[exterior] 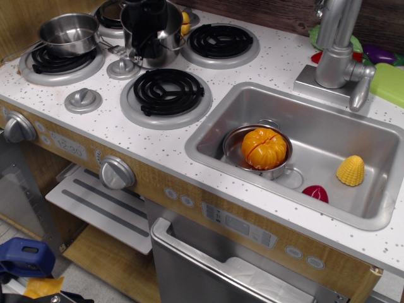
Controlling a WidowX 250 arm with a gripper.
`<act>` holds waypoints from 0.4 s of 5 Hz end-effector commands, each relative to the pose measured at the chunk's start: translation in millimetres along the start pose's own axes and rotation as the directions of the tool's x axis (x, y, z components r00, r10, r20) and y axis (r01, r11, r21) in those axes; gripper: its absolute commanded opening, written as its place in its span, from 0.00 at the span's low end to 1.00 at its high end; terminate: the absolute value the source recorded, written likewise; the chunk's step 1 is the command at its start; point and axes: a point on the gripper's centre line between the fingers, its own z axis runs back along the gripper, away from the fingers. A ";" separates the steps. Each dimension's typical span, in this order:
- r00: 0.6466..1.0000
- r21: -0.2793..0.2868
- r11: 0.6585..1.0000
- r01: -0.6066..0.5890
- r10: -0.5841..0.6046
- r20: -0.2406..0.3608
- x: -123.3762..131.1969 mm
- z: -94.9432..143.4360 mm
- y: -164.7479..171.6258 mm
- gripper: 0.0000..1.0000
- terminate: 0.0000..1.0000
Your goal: Put pot on stove which is near stove
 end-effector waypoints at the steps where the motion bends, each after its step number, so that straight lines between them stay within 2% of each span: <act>1: 0.998 0.109 0.993 -0.045 0.049 -0.029 23.2 77.5 21.4 0.00 0.00; 2: 0.985 0.088 0.981 -0.173 0.175 -0.010 36.3 82.1 9.9 0.00 0.00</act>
